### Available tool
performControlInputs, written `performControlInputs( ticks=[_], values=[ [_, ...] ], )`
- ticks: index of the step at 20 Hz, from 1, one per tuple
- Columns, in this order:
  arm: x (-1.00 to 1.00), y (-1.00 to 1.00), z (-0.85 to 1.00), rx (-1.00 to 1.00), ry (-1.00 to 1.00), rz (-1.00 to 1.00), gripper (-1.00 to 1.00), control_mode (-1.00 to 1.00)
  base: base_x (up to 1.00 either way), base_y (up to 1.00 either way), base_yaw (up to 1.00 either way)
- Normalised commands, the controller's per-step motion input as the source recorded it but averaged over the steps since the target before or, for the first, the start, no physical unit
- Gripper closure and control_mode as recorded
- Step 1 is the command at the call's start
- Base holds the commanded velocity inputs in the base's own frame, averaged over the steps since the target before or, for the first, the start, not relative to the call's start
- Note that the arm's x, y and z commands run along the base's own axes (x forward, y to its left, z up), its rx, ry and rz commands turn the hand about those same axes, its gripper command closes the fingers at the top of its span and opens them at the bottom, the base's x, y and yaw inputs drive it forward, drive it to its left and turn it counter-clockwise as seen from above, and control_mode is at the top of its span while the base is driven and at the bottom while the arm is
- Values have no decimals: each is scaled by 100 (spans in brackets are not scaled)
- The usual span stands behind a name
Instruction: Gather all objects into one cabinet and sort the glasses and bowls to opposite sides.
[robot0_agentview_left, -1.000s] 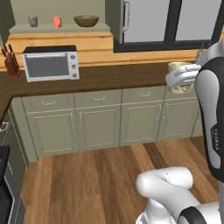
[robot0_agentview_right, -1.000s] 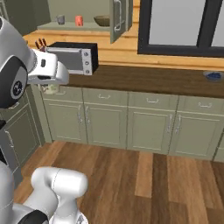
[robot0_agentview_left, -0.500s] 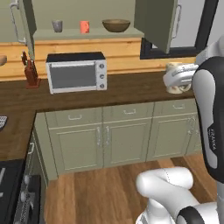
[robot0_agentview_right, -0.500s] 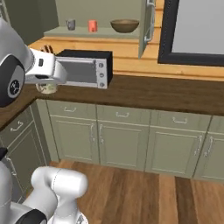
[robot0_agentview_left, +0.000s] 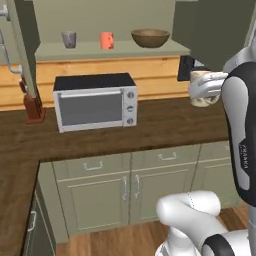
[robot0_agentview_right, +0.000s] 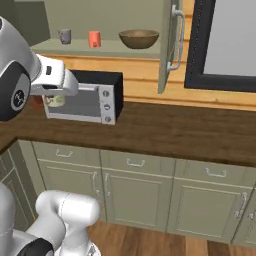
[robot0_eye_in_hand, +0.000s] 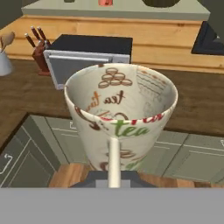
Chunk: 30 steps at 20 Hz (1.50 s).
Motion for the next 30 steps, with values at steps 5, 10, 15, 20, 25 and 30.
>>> performControlInputs(
  ticks=[5, 10, 15, 20, 25, 30],
  values=[
    [0, 0, 0, 0, 0, 0, 100, 100, 90, 51, 0],
    [0, 0, 0, 0, 0, 0, 100, 100, 23, 75, 0],
    [0, 0, 0, 0, 0, 0, 100, 100, 65, 70, 0],
    [0, 0, 0, 0, 0, 0, 100, 100, 100, 26, -2],
    [0, 0, 0, 0, 0, 0, 100, 100, 100, 1, -5],
    [0, 0, 0, 0, 0, 0, 100, 100, 74, 15, -4]
  ],
)
